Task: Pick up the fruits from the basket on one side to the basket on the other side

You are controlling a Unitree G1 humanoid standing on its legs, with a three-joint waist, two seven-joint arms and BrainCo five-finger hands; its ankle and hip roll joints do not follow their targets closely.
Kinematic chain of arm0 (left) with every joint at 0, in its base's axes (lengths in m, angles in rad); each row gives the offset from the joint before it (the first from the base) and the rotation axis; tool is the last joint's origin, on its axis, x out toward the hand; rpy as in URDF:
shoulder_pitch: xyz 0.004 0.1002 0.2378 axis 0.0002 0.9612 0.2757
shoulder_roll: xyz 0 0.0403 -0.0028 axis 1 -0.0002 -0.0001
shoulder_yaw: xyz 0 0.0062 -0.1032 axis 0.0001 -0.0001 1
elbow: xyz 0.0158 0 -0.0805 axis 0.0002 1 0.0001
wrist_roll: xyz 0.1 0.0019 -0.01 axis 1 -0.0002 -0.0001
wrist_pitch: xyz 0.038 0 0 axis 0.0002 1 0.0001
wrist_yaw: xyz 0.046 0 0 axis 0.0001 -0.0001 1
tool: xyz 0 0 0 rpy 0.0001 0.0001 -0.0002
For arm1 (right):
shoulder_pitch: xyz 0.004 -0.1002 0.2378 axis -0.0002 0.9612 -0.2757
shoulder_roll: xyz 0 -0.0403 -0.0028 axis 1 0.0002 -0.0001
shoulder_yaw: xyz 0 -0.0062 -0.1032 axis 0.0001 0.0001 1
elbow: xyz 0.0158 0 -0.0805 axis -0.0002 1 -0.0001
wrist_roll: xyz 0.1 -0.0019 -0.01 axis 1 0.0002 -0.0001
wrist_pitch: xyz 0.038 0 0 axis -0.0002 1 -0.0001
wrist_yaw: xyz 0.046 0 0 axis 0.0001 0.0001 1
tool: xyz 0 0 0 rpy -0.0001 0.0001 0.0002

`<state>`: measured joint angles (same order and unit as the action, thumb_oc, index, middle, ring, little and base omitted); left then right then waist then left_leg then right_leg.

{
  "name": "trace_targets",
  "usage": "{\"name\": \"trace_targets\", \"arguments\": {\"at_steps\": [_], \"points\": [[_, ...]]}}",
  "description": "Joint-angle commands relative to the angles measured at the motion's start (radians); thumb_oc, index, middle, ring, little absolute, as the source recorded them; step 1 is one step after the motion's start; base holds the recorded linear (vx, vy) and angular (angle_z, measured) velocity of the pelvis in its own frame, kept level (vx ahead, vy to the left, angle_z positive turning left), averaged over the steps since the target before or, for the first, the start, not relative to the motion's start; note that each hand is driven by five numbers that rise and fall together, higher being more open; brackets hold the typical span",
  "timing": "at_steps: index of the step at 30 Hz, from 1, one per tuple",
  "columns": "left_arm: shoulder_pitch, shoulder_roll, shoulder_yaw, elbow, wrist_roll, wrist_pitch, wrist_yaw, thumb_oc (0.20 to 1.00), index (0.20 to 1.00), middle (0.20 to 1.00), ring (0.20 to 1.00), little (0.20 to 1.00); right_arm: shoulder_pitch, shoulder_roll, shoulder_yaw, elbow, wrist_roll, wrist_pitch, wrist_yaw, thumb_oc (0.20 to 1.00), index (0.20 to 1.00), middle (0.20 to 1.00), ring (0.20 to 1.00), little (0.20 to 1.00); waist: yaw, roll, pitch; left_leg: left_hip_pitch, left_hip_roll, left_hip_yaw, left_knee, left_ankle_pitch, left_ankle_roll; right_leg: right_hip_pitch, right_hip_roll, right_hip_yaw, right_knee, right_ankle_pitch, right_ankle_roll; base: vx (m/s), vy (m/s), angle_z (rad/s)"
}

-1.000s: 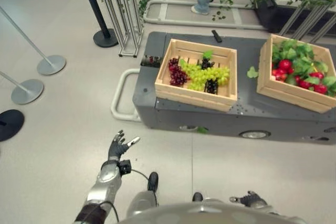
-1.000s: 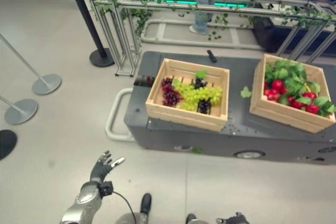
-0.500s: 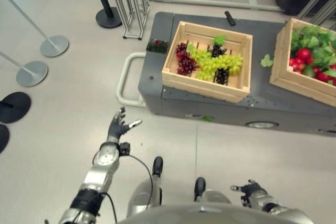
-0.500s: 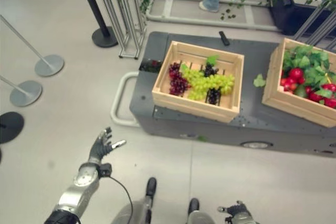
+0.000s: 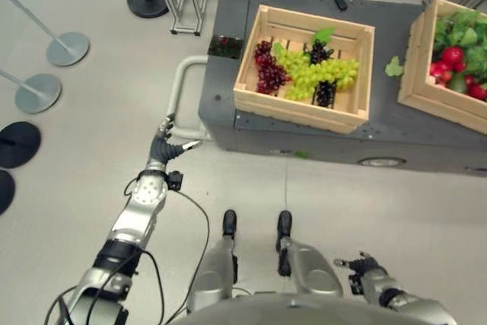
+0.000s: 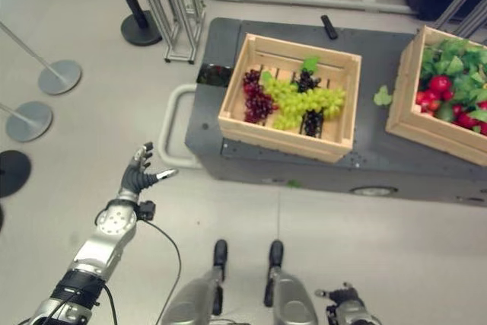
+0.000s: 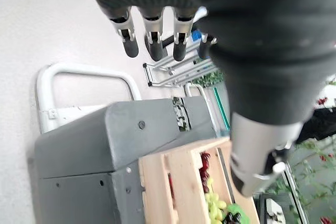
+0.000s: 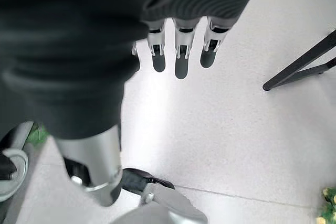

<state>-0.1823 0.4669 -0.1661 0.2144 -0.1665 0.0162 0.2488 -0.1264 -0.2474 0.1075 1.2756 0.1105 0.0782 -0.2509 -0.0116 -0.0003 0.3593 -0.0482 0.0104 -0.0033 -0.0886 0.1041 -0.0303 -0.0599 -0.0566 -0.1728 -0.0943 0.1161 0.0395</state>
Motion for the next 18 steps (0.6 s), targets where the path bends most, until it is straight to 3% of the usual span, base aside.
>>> {"name": "trace_targets", "arguments": {"at_steps": [1,3,4,7,9,12,13,15,16,17,18], "points": [[-0.078,0.003,0.036,-0.027,0.04,-0.025,0.022,1.0,1.0,1.0,1.0,1.0,0.006,-0.026,0.013,0.049,0.021,0.001,-0.015,1.0,1.0,1.0,1.0,1.0,-0.013,0.025,-0.091,0.095,-0.053,0.03,0.008,-0.175,0.019,-0.041,-0.001,-0.019,0.049,-0.072,0.101,0.12,-0.062,-0.25],[-0.086,0.008,0.05,-0.025,0.039,-0.026,0.026,1.0,1.0,1.0,1.0,1.0,0.005,-0.042,0.007,0.021,0.033,-0.013,-0.022,1.0,1.0,1.0,1.0,1.0,-0.02,0.036,-0.082,0.084,-0.051,0.04,0.071,-0.196,0.013,-0.017,-0.002,-0.018,0.038,-0.078,0.094,0.07,-0.043,-0.16],[-0.096,0.015,0.055,-0.03,0.031,-0.032,0.032,1.0,1.0,1.0,1.0,1.0,0.0,-0.056,0.018,-0.03,0.032,-0.027,-0.023,1.0,1.0,1.0,1.0,1.0,-0.026,0.037,-0.063,0.047,-0.071,0.05,0.146,-0.207,0.007,-0.009,-0.014,-0.015,0.031,-0.076,0.089,-0.08,-0.011,-0.14],[-0.154,0.028,0.059,-0.031,0.013,-0.045,0.034,1.0,1.0,1.0,1.0,1.0,-0.007,-0.106,0.044,-0.177,0.036,-0.061,0.005,1.0,1.0,1.0,1.0,1.0,-0.043,0.02,-0.014,-0.131,-0.113,0.066,0.476,-0.217,-0.075,-0.015,-0.069,-0.036,0.02,-0.072,0.073,-0.15,-0.074,-0.05],[-0.169,0.042,0.065,-0.024,0.009,-0.05,0.034,1.0,1.0,1.0,1.0,1.0,-0.001,-0.135,0.063,-0.275,0.022,-0.079,0.023,1.0,1.0,1.0,1.0,1.0,-0.031,0.024,0.006,-0.189,-0.132,0.027,0.545,-0.162,-0.118,-0.002,-0.075,-0.046,0.013,-0.08,0.066,-0.08,-0.089,0.19],[-0.176,0.06,0.078,-0.004,0.02,-0.049,0.03,1.0,1.0,1.0,1.0,1.0,0.007,-0.164,0.089,-0.399,-0.003,-0.087,0.045,1.0,1.0,1.0,1.0,1.0,-0.036,0.017,0.0,-0.231,-0.108,0.007,0.536,-0.164,-0.114,-0.005,-0.087,-0.039,0.015,-0.086,0.068,0.02,-0.007,0.17],[-0.181,0.079,0.083,0.002,0.035,-0.043,0.028,1.0,1.0,1.0,1.0,1.0,0.039,-0.175,0.1,-0.49,0.01,-0.108,0.076,1.0,1.0,1.0,1.0,1.0,-0.039,0.021,-0.005,-0.186,0.0,0.013,0.41,-0.157,-0.108,0.01,-0.085,-0.027,0.014,-0.099,0.076,0.14,0.093,0.05],[-0.196,0.088,0.075,0.017,0.067,-0.038,0.047,1.0,1.0,1.0,1.0,1.0,0.06,-0.187,0.102,-0.559,0.013,-0.124,0.088,1.0,1.0,1.0,1.0,1.0,-0.04,0.042,-0.009,-0.146,0.138,0.03,0.194,-0.036,-0.122,0.019,-0.069,-0.036,0.015,-0.111,0.088,0.14,0.114,-0.1],[-0.196,0.088,0.075,0.017,0.068,-0.038,0.047,1.0,1.0,1.0,1.0,1.0,0.06,-0.187,0.101,-0.56,0.013,-0.124,0.088,1.0,1.0,1.0,1.0,1.0,-0.039,0.042,-0.008,-0.142,0.138,0.031,0.189,-0.034,-0.123,0.021,-0.069,-0.035,0.015,-0.111,0.088,0.1,0.143,-0.03],[-0.207,0.096,0.069,0.043,0.086,-0.034,0.059,1.0,1.0,1.0,1.0,1.0,0.069,-0.205,0.101,-0.633,0.018,-0.143,0.092,1.0,1.0,1.0,1.0,1.0,-0.049,0.055,-0.005,-0.131,0.206,0.05,0.051,0.03,-0.138,0.017,-0.072,-0.043,0.02,-0.123,0.102,0.08,0.146,0.09],[-0.228,0.101,0.054,0.065,0.1,-0.029,0.065,1.0,1.0,1.0,1.0,1.0,0.087,-0.214,0.089,-0.67,0.024,-0.147,0.091,1.0,1.0,1.0,1.0,1.0,-0.063,0.059,-0.006,-0.131,0.239,0.085,0.023,0.055,-0.152,0.028,-0.091,-0.061,0.021,-0.133,0.112,0.09,0.183,0.2]]}}
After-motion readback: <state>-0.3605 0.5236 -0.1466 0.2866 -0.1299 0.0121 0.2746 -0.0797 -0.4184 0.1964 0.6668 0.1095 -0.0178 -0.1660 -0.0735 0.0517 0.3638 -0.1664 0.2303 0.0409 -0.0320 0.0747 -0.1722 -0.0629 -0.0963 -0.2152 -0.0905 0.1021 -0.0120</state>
